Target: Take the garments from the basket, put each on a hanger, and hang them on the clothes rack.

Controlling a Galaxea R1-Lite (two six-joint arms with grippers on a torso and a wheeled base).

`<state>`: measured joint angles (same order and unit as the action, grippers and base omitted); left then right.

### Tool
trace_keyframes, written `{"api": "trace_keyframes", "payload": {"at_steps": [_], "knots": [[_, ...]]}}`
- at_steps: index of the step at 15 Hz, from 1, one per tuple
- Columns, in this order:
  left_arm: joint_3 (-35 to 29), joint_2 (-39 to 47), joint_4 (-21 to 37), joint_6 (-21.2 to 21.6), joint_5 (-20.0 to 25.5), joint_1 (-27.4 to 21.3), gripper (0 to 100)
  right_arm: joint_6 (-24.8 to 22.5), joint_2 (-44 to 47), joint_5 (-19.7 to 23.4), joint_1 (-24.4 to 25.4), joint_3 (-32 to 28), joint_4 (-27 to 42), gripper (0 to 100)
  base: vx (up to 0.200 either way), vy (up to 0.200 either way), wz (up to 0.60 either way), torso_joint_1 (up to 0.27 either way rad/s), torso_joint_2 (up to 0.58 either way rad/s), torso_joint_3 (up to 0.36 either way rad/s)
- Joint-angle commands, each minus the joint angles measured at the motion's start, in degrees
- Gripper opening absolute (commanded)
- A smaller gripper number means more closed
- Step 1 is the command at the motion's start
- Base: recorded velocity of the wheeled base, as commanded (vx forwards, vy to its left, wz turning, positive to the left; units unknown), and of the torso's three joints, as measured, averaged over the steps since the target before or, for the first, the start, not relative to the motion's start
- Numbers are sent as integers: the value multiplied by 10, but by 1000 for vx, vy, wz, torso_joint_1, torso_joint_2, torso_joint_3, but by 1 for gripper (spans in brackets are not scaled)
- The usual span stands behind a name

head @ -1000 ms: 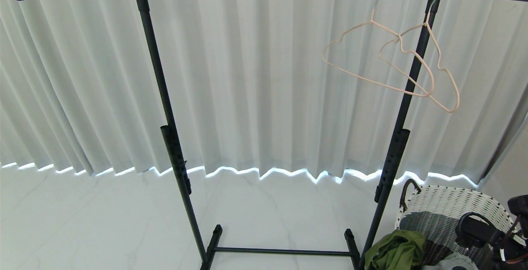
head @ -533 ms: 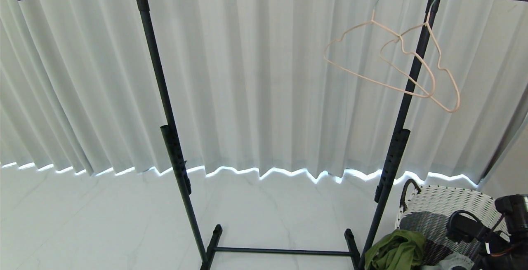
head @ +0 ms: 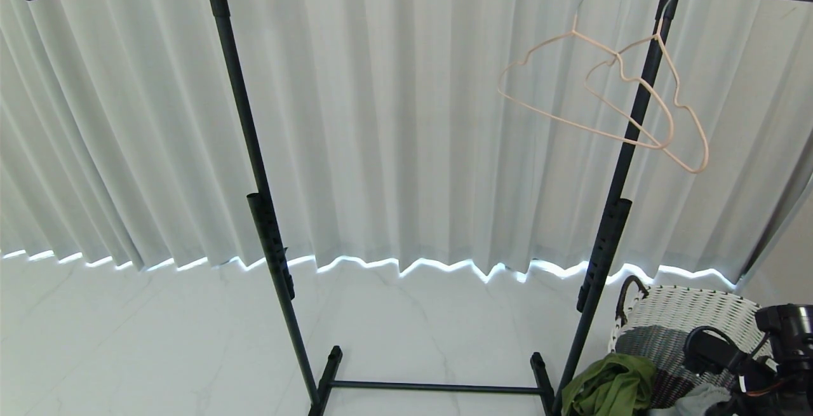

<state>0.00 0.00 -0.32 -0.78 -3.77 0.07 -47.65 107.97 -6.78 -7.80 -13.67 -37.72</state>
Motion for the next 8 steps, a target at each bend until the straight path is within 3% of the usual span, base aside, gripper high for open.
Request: {"api": "trace_keyframes", "payload": {"at_steps": [1,3,5,8], "knots": [[0,0,1,0,0,0,100,0,-62,-8,0,0,12,0,0,0,0,0,0,0],[0,0,1,0,0,0,100,-1,-134,-19,-1,-27,94,0,0,0,0,0,0,0],[0,0,1,0,0,0,100,1,-235,-24,-5,-100,270,0,0,0,0,0,0,0],[0,0,1,0,0,0,100,3,-372,-23,-8,-254,575,0,0,0,0,0,0,0]]}}
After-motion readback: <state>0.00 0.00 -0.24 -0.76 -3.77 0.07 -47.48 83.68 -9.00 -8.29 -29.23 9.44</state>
